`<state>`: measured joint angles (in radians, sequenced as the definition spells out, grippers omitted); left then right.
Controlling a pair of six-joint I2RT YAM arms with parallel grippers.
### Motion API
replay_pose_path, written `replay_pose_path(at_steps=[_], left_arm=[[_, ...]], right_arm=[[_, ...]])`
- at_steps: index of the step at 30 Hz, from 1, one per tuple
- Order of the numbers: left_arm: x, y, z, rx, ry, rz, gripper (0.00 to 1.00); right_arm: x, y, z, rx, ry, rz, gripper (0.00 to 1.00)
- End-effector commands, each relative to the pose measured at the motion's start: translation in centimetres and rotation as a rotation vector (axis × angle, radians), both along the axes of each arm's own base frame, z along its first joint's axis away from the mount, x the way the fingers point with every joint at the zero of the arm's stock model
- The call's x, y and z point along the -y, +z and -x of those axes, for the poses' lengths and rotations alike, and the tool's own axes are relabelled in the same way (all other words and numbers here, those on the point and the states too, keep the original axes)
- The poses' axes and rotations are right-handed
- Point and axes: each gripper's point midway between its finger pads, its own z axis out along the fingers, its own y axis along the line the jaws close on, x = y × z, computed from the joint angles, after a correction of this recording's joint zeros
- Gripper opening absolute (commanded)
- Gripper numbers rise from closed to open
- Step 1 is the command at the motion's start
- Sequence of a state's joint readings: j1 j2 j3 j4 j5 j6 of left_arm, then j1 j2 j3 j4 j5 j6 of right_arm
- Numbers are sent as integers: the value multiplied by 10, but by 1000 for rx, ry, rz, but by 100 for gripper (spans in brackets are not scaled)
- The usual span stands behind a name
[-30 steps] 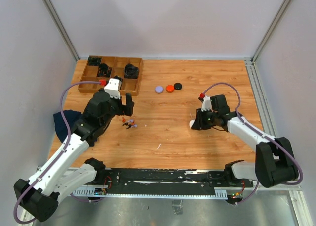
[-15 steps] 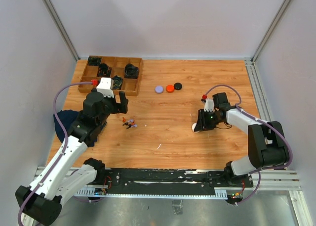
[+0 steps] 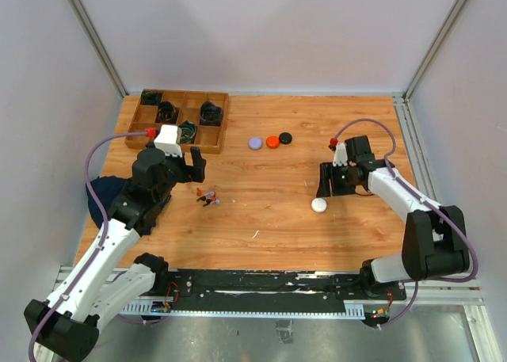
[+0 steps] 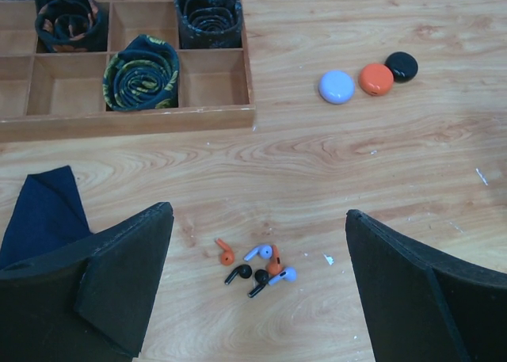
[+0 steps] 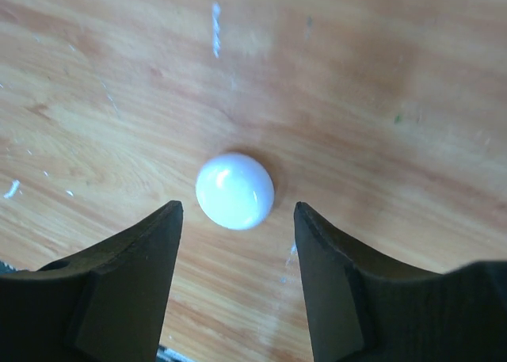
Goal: Insert the wireless bluetooth earbuds into the charging case
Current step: Place the charging case at the center of the board, then move the charging case to the center of the board.
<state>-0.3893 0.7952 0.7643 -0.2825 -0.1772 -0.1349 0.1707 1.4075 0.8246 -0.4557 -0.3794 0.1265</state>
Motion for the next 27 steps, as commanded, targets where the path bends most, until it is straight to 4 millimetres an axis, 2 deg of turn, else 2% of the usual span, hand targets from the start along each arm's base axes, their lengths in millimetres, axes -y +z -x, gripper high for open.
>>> replay_pose_path(at_steps=[1,5,10,14,20,22,27], left_arm=[[-2,6,-1,31,5,4,96],[-4,5,-2,31,16,1,96],[-7,5,-2,33,29,-5,96],[-10,5,-3,35,38,-1,96],[-13,4,-4,33,49,1,96],[-13,3,-4,33,49,2,96],[-14,3,-5,38,49,8,96]], right_arm=[[-6,29,-31,152,65,135,62],[-26,45,-66,258,130,218,64],[-53,47,-114,356,178,256,65],[-76,36,-150,411,252,285,67],[-96,22,-199,467,294,308,68],[-100,8,-211,467,319,324,68],[-109,-6,-237,479,360,352,67]])
